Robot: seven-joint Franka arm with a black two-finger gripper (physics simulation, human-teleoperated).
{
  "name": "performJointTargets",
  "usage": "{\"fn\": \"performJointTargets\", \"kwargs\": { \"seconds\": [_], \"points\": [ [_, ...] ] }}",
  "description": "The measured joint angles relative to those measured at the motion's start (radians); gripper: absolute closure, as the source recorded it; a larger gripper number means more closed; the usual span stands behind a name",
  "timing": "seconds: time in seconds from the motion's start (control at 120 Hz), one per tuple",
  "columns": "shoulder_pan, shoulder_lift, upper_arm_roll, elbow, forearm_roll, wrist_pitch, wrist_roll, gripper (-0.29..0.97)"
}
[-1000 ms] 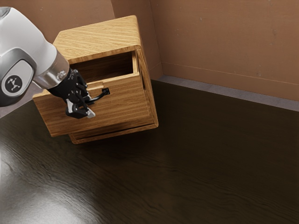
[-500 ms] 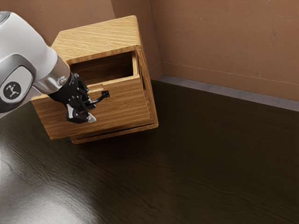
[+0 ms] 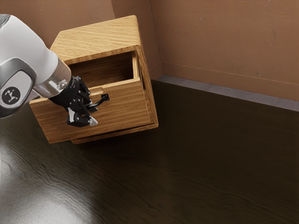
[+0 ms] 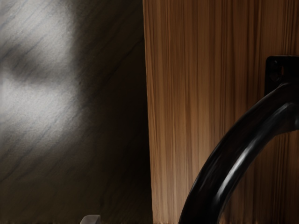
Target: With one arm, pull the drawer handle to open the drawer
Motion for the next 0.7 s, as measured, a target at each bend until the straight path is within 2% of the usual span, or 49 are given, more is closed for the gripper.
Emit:
{"fn": "performJointTargets", "kwargs": {
  "seconds": [0.7],
  "points": [
    [0.015, -0.105, -0.027, -0.093, 0.001, 0.007, -0.004, 0.47]
  ]
}}
